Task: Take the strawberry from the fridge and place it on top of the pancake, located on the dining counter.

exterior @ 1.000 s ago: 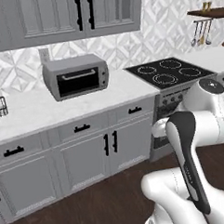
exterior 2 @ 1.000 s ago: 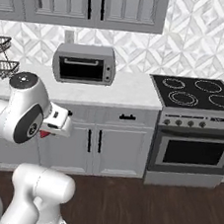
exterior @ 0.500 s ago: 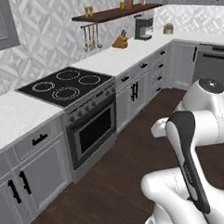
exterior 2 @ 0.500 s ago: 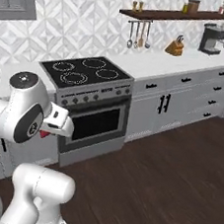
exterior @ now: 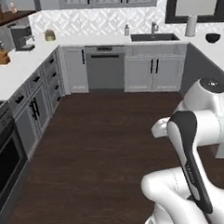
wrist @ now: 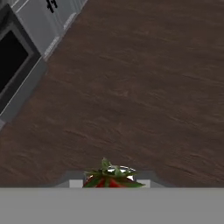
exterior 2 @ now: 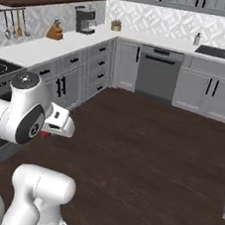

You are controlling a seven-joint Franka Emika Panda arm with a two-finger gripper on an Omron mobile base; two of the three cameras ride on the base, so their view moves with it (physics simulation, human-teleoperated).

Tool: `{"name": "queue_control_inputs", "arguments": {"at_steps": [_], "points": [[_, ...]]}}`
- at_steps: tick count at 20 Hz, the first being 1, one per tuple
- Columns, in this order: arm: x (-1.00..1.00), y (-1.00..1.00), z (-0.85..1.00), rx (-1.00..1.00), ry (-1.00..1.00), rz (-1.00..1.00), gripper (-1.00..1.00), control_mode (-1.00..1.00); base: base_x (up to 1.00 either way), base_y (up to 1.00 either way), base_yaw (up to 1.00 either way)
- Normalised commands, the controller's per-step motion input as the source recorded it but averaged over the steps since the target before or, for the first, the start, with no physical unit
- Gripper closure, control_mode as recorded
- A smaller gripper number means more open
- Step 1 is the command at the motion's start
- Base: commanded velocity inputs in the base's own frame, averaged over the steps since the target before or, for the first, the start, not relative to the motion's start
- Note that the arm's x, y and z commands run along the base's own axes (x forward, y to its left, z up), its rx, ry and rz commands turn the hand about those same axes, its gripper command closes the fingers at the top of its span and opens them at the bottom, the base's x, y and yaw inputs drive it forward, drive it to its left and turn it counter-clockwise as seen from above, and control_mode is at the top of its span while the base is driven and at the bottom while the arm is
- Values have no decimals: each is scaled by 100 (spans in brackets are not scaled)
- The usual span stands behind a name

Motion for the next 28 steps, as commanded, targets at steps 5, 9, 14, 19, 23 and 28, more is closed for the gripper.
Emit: {"name": "queue_control_inputs", "arguments": {"at_steps": [5, 9, 14, 19, 23, 28], "points": [[0, 0, 0, 0, 0, 0, 100, 100, 1, -45, -86], [0, 0, 0, 0, 0, 0, 100, 100, 14, -40, -80], [0, 0, 0, 0, 0, 0, 100, 100, 73, 3, -67], [0, 0, 0, 0, 0, 0, 100, 100, 100, 21, -52], [0, 0, 0, 0, 0, 0, 100, 100, 100, 22, -45], [0, 0, 0, 0, 0, 0, 100, 100, 100, 2, -30]]}}
